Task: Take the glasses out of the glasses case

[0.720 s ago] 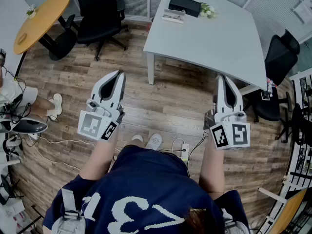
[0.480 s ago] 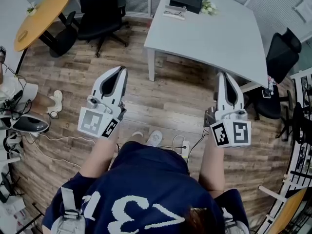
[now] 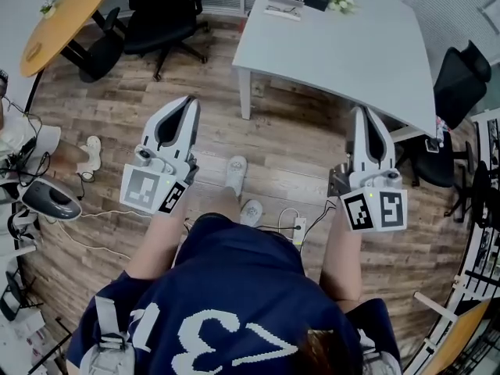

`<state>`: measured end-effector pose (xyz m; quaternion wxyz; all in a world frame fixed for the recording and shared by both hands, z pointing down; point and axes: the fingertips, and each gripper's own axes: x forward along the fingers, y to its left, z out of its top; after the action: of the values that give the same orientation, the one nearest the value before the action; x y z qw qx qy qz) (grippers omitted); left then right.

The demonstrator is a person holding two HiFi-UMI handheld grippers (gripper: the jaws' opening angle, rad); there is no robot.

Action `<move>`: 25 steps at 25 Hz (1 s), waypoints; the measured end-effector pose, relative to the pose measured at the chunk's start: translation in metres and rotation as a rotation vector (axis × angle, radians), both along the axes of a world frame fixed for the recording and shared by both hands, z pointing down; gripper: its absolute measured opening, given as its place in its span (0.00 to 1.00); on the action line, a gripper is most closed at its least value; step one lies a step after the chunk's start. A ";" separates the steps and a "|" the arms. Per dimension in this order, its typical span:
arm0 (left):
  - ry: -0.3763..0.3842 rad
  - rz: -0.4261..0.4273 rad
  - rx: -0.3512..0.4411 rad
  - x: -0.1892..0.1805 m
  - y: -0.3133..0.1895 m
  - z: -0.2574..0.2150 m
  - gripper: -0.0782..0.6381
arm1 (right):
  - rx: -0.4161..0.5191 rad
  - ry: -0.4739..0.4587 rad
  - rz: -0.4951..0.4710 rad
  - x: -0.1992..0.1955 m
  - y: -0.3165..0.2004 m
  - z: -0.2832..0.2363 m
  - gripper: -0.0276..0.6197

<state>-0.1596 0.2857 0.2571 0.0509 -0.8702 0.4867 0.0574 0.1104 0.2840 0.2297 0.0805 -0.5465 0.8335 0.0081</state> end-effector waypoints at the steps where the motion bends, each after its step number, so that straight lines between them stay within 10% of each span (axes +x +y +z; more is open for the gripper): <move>1: 0.001 0.006 0.004 0.000 -0.007 0.000 0.13 | -0.001 0.000 0.002 0.000 -0.006 0.000 0.08; 25: 0.029 0.116 0.009 -0.005 -0.296 -0.011 0.13 | 0.038 0.021 0.063 -0.016 -0.266 -0.032 0.09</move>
<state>-0.1643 -0.0098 0.2460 0.0446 -0.8958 0.4358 0.0750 0.0939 0.0180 0.1975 0.0817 -0.5708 0.8163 0.0325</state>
